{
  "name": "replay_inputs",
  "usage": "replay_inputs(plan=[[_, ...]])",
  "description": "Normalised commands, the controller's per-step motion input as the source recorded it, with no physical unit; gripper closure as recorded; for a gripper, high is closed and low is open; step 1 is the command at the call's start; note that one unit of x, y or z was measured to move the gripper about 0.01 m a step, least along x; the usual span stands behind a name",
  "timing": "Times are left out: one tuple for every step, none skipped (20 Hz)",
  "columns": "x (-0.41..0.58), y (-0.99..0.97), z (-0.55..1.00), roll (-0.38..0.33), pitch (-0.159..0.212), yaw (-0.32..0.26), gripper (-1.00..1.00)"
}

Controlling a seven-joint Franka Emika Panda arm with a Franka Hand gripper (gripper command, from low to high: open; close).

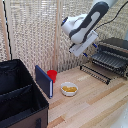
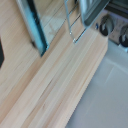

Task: Gently stretch your hand towards the oven tray's handle, obtaining a firm grip, and draw it cautiously out of the oven. Transition your grip to the hot dog bowl, gingerly seizing the edge, and elevate it from the surface. Hover the bowl over the tray, delicately lower it, and temper your grip, establishing the bowl's equilibrium.

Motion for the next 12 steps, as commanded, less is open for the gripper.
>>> replay_inputs(plan=[[-0.169,0.45,0.33,0.214,-0.078,-0.184,-1.00],[-0.206,0.46,0.33,0.211,-0.089,-0.178,-1.00],[-0.246,0.48,0.35,0.211,-0.100,-0.166,-1.00],[-0.271,0.51,0.33,0.202,-0.107,-0.154,-1.00],[-0.317,0.55,0.29,0.184,-0.125,-0.138,-1.00],[-0.354,0.59,0.22,0.165,-0.146,-0.123,-1.00],[-0.374,0.63,0.14,0.145,-0.161,-0.106,-1.00],[-0.360,0.69,0.07,0.132,-0.176,-0.089,-1.00],[-0.380,0.71,0.01,0.126,-0.189,-0.073,-1.00],[-0.431,0.68,0.00,0.129,-0.199,-0.062,-1.00],[-0.454,0.67,0.00,0.130,-0.197,-0.049,-1.00],[-0.414,0.63,0.00,0.138,-0.183,-0.047,-1.00]])
